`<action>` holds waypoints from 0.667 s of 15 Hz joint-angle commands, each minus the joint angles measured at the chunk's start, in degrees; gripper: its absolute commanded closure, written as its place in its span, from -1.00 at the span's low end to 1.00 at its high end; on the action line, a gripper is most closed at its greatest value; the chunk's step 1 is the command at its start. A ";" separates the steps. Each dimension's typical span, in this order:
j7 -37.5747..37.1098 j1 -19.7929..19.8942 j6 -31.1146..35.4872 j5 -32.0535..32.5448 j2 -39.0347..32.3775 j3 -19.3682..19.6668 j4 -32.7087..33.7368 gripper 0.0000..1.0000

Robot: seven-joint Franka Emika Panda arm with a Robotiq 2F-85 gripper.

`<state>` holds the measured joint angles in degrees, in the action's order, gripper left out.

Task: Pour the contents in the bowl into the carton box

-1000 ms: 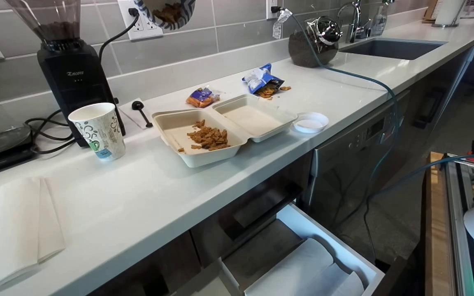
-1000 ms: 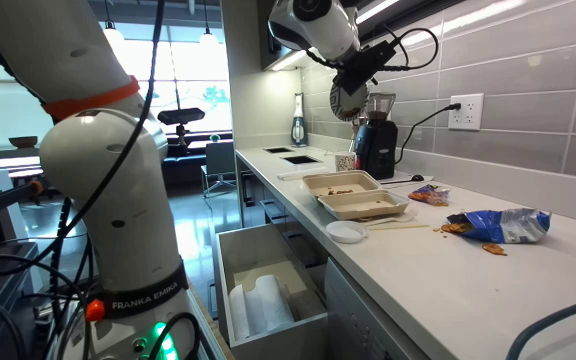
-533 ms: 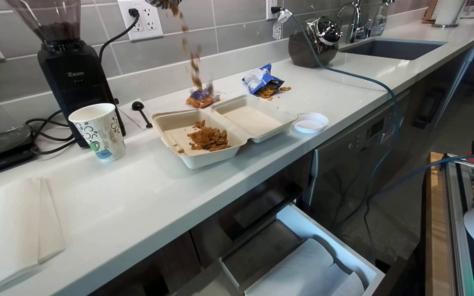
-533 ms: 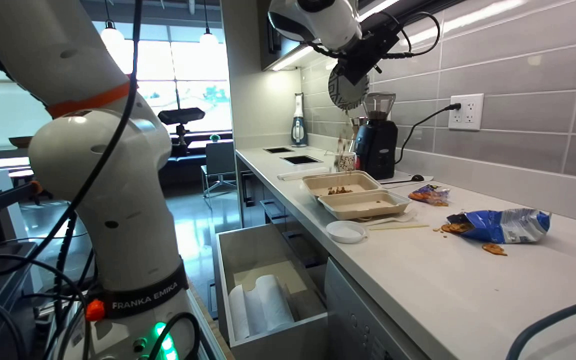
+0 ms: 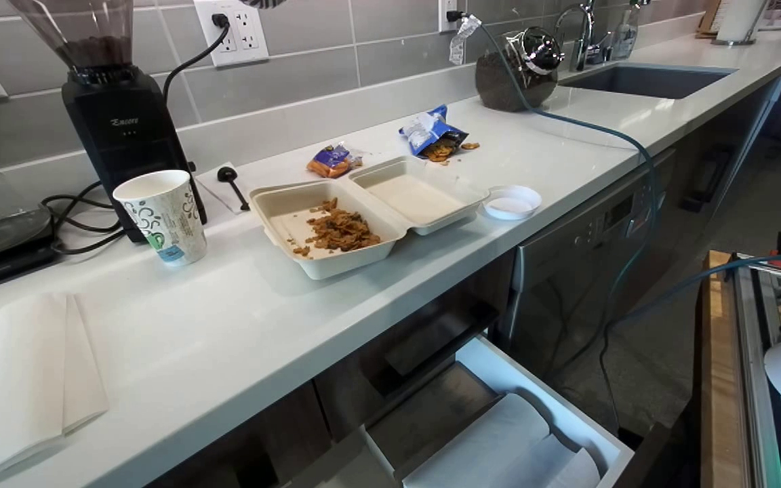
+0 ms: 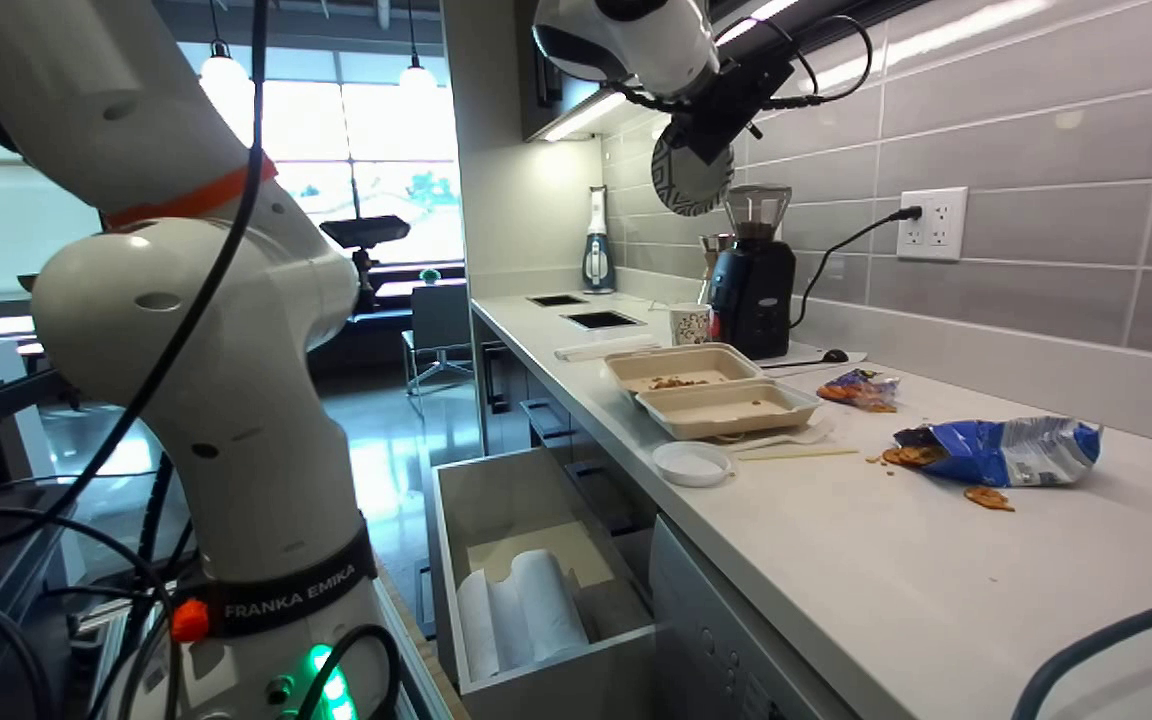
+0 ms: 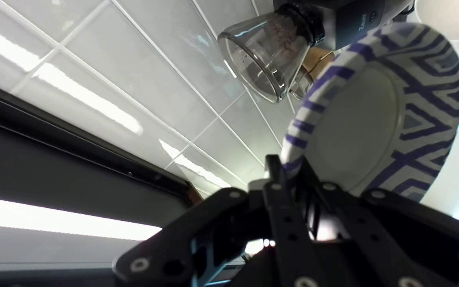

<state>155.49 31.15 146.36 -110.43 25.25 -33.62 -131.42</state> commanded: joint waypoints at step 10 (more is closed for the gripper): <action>-1.27 11.72 9.07 5.70 0.20 -13.01 0.14 0.94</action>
<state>155.35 41.01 149.43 -109.81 27.01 -43.27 -131.63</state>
